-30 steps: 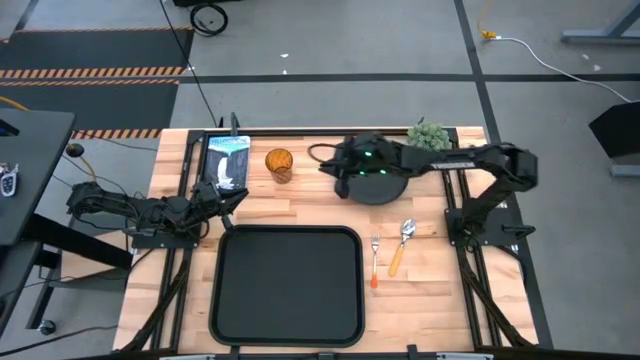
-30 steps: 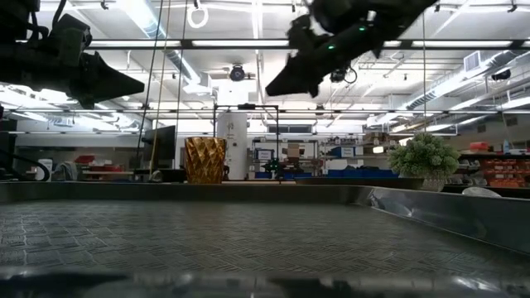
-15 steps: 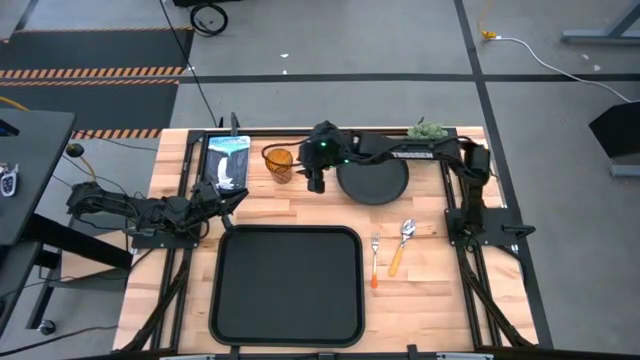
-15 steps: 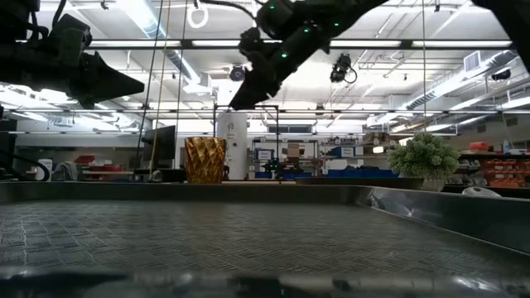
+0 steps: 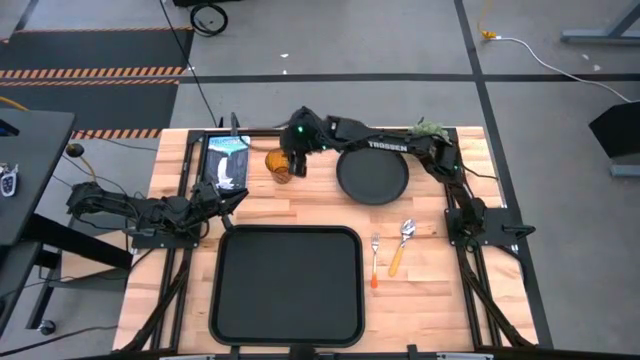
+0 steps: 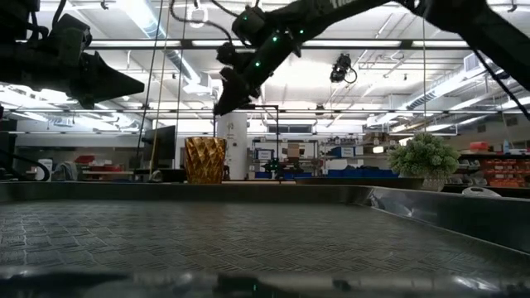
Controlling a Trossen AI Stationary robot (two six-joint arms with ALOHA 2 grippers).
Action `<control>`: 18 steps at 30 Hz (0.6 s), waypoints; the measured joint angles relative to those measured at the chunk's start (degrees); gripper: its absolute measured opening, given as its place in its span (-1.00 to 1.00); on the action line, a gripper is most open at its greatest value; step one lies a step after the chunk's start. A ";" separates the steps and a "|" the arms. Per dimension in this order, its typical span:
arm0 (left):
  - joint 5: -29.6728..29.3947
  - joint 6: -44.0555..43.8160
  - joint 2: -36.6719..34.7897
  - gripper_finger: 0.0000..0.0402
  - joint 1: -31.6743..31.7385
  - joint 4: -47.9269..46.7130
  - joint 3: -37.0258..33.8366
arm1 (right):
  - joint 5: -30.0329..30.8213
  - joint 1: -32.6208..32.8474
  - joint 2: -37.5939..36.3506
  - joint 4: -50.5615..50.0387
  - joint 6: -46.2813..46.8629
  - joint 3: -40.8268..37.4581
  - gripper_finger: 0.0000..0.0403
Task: Pick and place plate/cup/fork/spoon on tray
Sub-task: Put the brown cup on the black serving tray
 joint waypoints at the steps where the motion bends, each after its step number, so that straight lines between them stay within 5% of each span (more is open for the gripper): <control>1: 0.01 -0.02 0.00 -0.76 0.01 0.00 0.02 | -0.06 -0.55 0.85 -0.95 0.94 1.06 -0.03; 18: -0.01 -0.02 0.00 -0.76 -0.01 0.00 0.00 | -5.00 -2.75 7.11 -6.32 9.76 6.06 -0.03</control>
